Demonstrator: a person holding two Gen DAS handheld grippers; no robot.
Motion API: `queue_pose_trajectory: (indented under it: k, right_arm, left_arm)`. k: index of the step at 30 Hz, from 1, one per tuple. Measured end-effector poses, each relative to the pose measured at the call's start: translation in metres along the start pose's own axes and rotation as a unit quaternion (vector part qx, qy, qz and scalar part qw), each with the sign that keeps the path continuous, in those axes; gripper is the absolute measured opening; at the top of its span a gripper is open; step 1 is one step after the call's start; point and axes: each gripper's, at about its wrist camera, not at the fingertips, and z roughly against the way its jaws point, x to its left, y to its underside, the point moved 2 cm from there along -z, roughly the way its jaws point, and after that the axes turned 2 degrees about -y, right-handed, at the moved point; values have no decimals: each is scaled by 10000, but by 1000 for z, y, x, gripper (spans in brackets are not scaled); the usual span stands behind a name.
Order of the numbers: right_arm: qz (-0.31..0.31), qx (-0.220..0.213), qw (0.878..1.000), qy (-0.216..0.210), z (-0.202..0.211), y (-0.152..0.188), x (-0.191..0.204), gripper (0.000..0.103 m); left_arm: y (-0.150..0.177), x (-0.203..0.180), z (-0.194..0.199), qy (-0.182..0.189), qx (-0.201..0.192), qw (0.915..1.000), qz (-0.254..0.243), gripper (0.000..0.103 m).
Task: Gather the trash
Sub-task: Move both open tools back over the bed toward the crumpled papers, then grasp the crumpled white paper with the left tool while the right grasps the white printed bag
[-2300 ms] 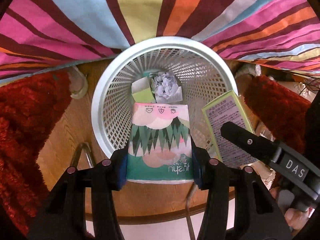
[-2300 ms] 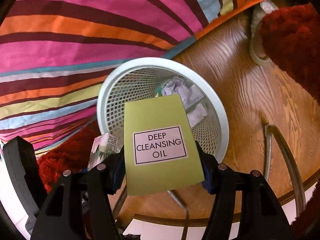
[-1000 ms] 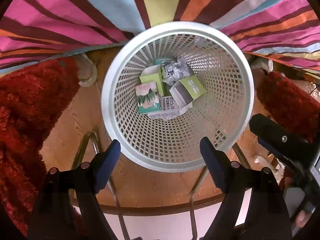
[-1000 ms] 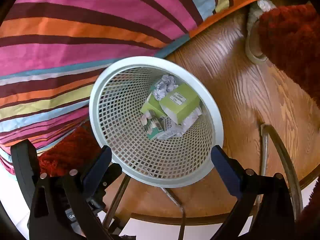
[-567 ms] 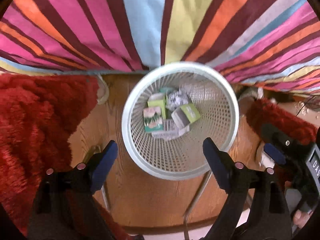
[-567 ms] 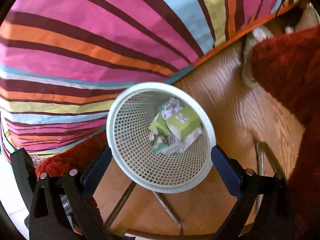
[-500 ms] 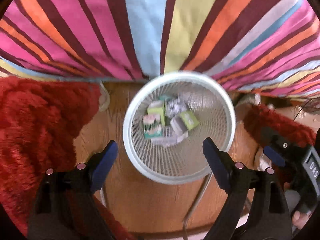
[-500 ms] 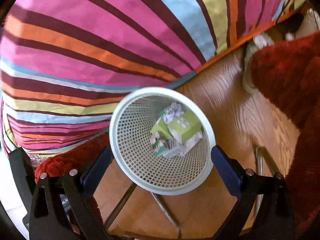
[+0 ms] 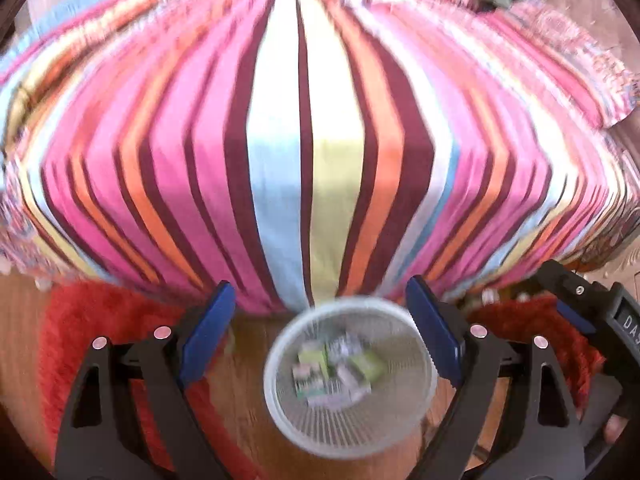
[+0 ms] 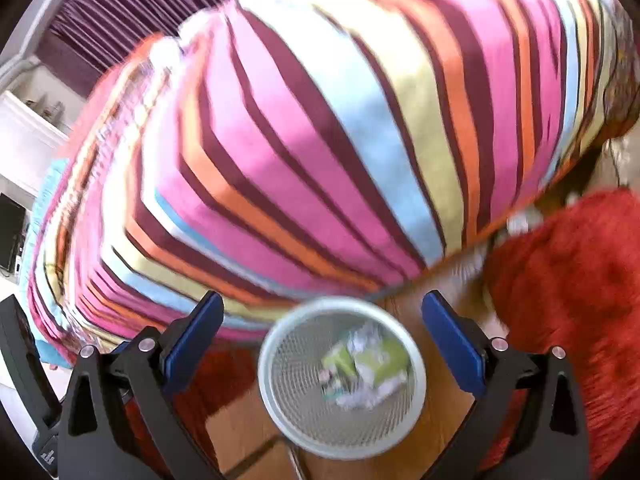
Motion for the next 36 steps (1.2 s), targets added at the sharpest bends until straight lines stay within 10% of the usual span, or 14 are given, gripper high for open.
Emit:
queue_pose_trajectory:
  k: [13,36]
  right_arm:
    - [1369,-1264,9823,-203,43,-48,59,95]
    - [1676,-1090,9795,-263,-7,-124,91,95]
  left_arm:
    - [-57,-7,47,2,-1244,9911,-462,85]
    - [-177,-11,-5,-16,-1296,9903,-500,85]
